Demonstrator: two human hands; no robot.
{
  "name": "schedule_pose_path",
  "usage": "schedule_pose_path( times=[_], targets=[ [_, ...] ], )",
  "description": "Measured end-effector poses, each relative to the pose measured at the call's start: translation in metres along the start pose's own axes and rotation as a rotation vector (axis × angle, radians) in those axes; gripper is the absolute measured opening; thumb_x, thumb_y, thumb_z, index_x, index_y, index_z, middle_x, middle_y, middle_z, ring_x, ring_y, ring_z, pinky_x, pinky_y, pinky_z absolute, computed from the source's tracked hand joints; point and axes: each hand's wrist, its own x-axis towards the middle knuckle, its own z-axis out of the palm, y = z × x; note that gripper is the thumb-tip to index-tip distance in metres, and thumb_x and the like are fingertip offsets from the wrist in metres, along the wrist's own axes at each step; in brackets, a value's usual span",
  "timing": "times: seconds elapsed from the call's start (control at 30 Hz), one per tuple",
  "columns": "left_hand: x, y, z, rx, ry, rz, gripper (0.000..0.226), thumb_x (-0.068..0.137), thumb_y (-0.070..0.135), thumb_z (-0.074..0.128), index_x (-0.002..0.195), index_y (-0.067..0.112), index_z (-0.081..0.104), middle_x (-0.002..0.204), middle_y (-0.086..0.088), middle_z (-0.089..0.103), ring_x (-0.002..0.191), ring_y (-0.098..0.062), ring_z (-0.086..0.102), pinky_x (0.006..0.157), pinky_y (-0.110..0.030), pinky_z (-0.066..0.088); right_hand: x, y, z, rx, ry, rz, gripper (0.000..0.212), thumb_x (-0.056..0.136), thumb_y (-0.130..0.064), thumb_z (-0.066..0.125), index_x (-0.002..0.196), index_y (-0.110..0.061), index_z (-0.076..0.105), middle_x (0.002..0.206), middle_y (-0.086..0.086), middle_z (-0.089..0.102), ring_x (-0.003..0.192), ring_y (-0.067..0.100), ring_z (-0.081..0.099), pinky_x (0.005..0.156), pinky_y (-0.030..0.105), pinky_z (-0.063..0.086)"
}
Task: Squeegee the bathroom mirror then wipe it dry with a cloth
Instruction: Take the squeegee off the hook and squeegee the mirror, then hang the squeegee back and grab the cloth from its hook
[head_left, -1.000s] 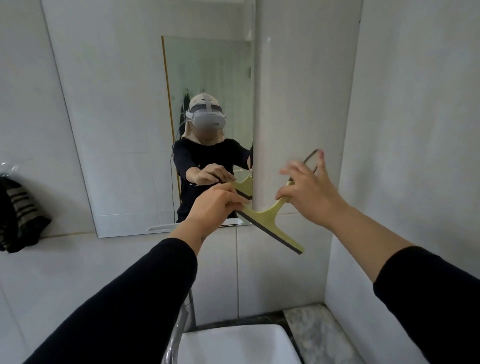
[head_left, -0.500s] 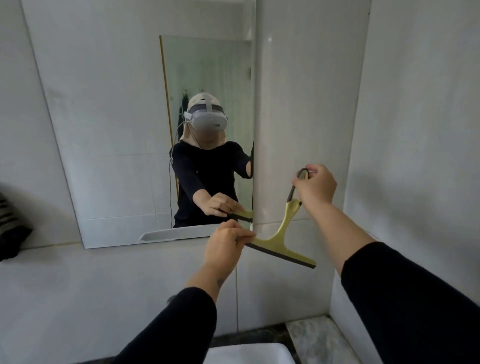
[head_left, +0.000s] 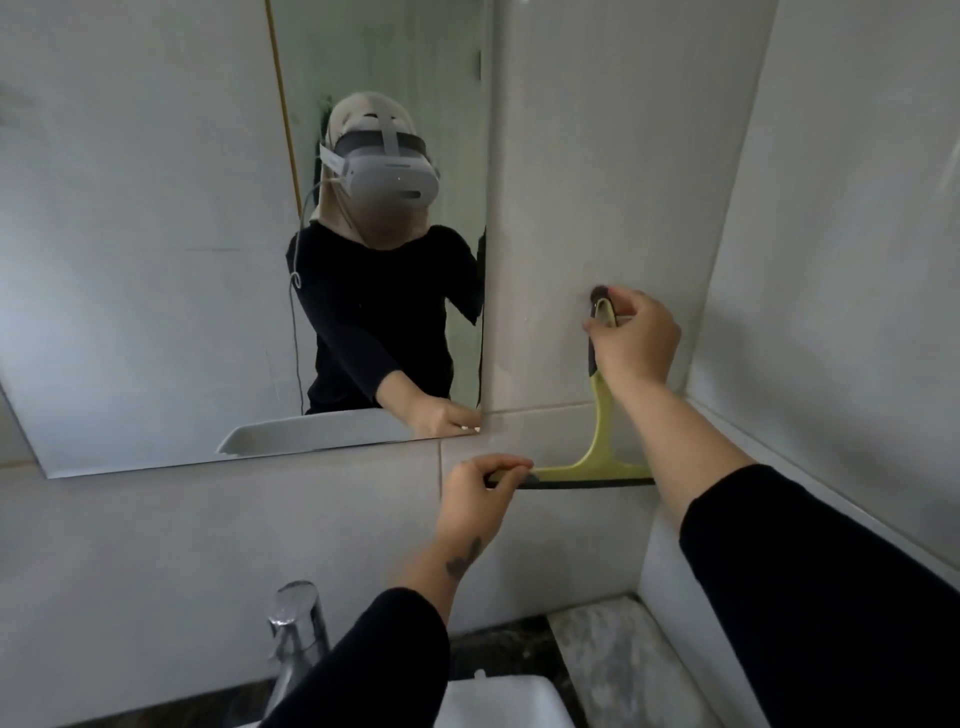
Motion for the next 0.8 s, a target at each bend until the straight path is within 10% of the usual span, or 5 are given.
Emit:
schedule_pose_path(
  times=[0.5, 0.8],
  targets=[
    [-0.008, 0.016, -0.022, 0.455, -0.01, 0.154, 0.029, 0.089, 0.029, 0.062, 0.117, 0.024, 0.062, 0.124, 0.005, 0.057, 0.116, -0.011, 0.051, 0.09, -0.016, 0.033, -0.033, -0.015, -0.016, -0.459, -0.128, -0.123, 0.051, 0.084, -0.014, 0.066, 0.131, -0.027, 0.048, 0.129, 0.009, 0.042, 0.118, 0.031, 0.04, 0.088, 0.04, 0.042],
    [-0.063, 0.063, -0.128, 0.653, 0.097, 0.13, 0.022, 0.09, 0.025, 0.058, 0.111, 0.026, 0.065, 0.125, 0.003, 0.057, 0.118, -0.014, 0.049, 0.092, -0.021, 0.031, -0.113, -0.084, -0.005, -0.537, -0.644, -0.285, 0.033, 0.089, -0.026, 0.06, 0.121, -0.035, 0.058, 0.137, 0.007, 0.042, 0.127, 0.029, 0.034, 0.097, 0.041, 0.035]
  ],
)
